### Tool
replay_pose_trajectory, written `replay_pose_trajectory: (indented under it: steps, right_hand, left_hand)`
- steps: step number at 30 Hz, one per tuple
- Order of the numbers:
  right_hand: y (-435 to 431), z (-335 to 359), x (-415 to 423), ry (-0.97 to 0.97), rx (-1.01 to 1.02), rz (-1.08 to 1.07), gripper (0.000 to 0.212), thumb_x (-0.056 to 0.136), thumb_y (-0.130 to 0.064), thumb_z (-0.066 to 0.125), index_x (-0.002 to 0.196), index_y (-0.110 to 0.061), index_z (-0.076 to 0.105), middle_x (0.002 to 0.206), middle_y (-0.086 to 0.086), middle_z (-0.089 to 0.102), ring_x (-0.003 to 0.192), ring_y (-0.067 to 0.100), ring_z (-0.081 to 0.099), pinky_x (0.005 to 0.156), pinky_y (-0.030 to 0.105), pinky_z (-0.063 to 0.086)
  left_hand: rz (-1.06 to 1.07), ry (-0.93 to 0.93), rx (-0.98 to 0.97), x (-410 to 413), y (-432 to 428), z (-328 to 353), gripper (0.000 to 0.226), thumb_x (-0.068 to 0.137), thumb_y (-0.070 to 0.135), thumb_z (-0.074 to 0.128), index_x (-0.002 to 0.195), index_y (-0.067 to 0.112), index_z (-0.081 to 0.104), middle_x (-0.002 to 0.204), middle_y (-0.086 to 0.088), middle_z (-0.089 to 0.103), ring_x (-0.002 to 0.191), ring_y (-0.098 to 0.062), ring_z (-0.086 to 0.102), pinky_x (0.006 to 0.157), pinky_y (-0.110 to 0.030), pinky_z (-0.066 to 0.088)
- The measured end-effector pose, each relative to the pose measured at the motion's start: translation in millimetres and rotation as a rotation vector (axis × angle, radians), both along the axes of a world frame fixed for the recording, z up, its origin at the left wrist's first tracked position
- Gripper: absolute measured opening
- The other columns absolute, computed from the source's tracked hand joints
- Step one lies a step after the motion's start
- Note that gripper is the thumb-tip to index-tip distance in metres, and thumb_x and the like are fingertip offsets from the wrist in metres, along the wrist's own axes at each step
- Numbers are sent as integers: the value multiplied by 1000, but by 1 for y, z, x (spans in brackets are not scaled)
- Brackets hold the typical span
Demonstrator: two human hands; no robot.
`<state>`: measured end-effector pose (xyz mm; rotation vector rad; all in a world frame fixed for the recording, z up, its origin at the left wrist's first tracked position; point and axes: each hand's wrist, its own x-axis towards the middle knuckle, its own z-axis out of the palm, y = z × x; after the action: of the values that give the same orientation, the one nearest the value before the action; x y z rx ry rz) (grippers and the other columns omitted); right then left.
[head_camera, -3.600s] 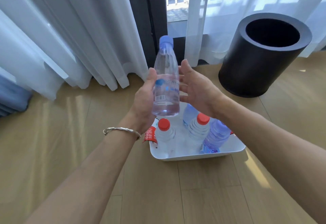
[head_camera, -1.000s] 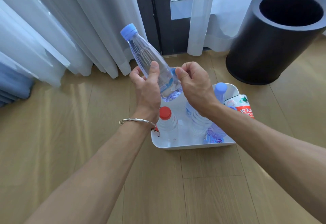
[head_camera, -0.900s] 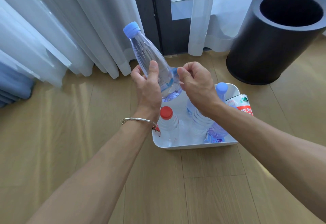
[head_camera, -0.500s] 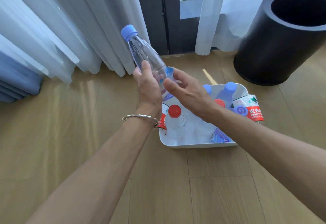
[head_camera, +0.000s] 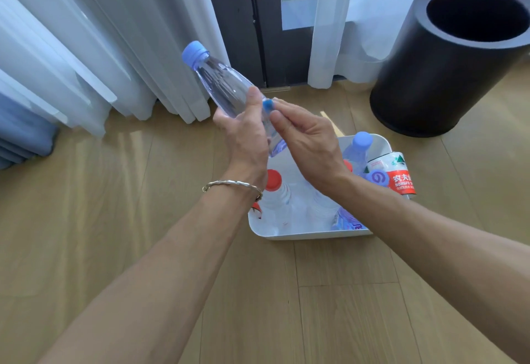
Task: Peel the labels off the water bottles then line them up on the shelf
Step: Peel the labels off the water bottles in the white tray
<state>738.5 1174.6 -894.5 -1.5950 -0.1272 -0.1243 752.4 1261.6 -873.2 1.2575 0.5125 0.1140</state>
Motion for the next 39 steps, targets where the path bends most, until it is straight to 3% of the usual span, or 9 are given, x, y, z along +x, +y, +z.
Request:
replay_pose_trajectory:
  steps: [5,7,13,19,26,29,33,36,39]
  right_hand:
    - [-15,9,12,62,-95,-87,15,95,-25,58,85,-27,70,88,-7,71,92,14,67,85,42,56]
    - [-17,9,10,121,-194,27,16,91,-30,63,104,-21,67,98,-8,69,96,10,65,88,37,55]
    - [-5,0,-4,76,-340,250,81,81,-40,72,149,-18,32,144,-2,45,125,4,44,101,17,37]
    - [-6,3,-4,-48,-356,124,46,98,-28,54,141,-14,48,128,-15,51,113,-8,46,91,2,38]
    - [-7,8,6,-6,-210,-30,21,98,-21,54,95,-16,75,74,-8,66,65,-3,53,63,16,44]
    - [-8,12,10,86,-169,-12,27,98,-22,52,77,-22,69,71,-5,64,68,9,58,64,29,51]
    - [-14,21,15,354,201,35,29,100,-16,46,77,-14,63,76,8,71,68,19,70,62,30,58]
    - [-18,22,16,439,308,97,30,103,-22,43,79,-12,59,73,7,72,66,19,71,60,30,58]
    - [-14,23,16,401,222,76,30,104,-23,40,80,-14,55,78,9,67,68,20,70,59,32,57]
  left_hand:
    - [10,22,58,0,18,-7,51,95,35,56,135,15,31,113,-5,57,94,-17,63,84,-43,57]
    - [19,32,30,-1,22,-7,48,95,36,56,132,16,34,119,-9,58,91,-16,64,84,-45,57]
    - [-14,-8,-72,-1,19,-5,50,89,24,65,126,15,33,125,-18,55,102,-26,65,86,-50,56]
    - [-54,28,-180,-4,13,-6,59,84,28,69,130,16,34,130,-23,55,100,-34,65,80,-59,52]
    - [-86,23,-105,-2,20,-5,63,76,41,69,128,14,43,124,-17,62,104,-29,66,80,-57,54]
    - [-125,16,-63,-5,28,-5,54,83,40,65,127,14,48,109,-9,69,103,-29,68,85,-64,51]
    - [-212,-12,-194,-8,36,-4,47,87,39,57,123,9,53,117,-18,65,114,-44,59,93,-64,46]
    - [-212,-13,-233,-10,35,-3,26,96,34,47,100,12,60,88,-11,68,99,-41,64,87,-52,50]
    - [-207,4,-207,-10,34,-2,57,82,44,62,125,8,51,115,-21,65,109,-40,63,92,-60,48]
